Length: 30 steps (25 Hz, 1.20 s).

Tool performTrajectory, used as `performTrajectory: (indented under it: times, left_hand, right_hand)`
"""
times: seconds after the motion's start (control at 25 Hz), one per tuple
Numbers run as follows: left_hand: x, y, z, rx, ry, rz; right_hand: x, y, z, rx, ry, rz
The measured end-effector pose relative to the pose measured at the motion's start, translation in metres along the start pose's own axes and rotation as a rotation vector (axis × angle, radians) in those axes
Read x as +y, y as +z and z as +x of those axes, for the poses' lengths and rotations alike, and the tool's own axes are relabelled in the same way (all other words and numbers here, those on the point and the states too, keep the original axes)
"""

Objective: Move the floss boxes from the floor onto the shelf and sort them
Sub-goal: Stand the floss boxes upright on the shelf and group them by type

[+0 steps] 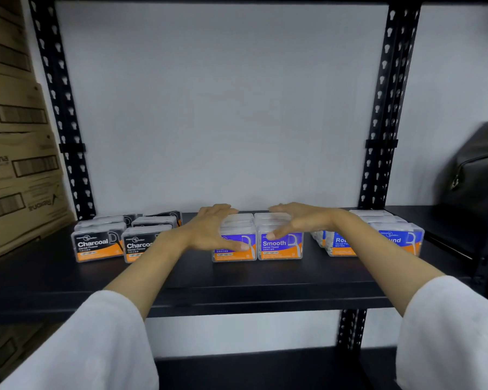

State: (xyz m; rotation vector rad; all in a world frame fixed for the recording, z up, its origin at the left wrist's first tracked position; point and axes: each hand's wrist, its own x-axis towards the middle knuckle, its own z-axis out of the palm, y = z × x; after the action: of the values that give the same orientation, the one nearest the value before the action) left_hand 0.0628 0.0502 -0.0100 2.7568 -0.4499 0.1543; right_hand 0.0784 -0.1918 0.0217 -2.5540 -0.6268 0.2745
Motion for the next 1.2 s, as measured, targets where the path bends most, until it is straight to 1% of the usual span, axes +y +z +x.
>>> performTrajectory:
  times: [0.12, 0.2, 0.28, 0.4, 0.52, 0.64, 0.72, 0.84, 0.96, 1.2]
  left_hand:
    - [0.001, -0.005, -0.016, 0.096, 0.053, -0.131]
    - [-0.005, -0.013, -0.03, 0.172, 0.04, -0.181]
    - [-0.015, -0.026, -0.048, 0.232, -0.002, -0.153]
    - [-0.037, -0.049, -0.081, 0.297, -0.063, -0.088]
    - [-0.067, -0.07, -0.116, 0.323, -0.148, -0.025]
    - [-0.103, -0.081, -0.141, 0.353, -0.25, 0.013]
    - [-0.124, -0.08, -0.15, 0.382, -0.288, 0.025]
    - [-0.143, -0.073, -0.152, 0.408, -0.31, 0.055]
    - [-0.152, -0.064, -0.146, 0.403, -0.306, 0.074]
    - [-0.156, -0.057, -0.139, 0.404, -0.271, 0.183]
  right_hand:
    - [-0.019, 0.008, -0.004, 0.174, -0.093, 0.03]
    - [-0.037, 0.017, -0.002, 0.295, -0.182, 0.02]
    - [-0.06, 0.028, 0.001, 0.334, -0.254, 0.034]
    - [-0.097, 0.045, 0.011, 0.313, -0.317, 0.036]
    - [-0.132, 0.066, 0.024, 0.281, -0.375, 0.044]
    - [-0.156, 0.087, 0.039, 0.255, -0.412, 0.024]
    - [-0.164, 0.098, 0.049, 0.237, -0.415, -0.016]
    - [-0.171, 0.11, 0.063, 0.206, -0.397, -0.05]
    - [-0.17, 0.116, 0.076, 0.194, -0.39, -0.087]
    - [-0.165, 0.116, 0.078, 0.232, -0.408, -0.113]
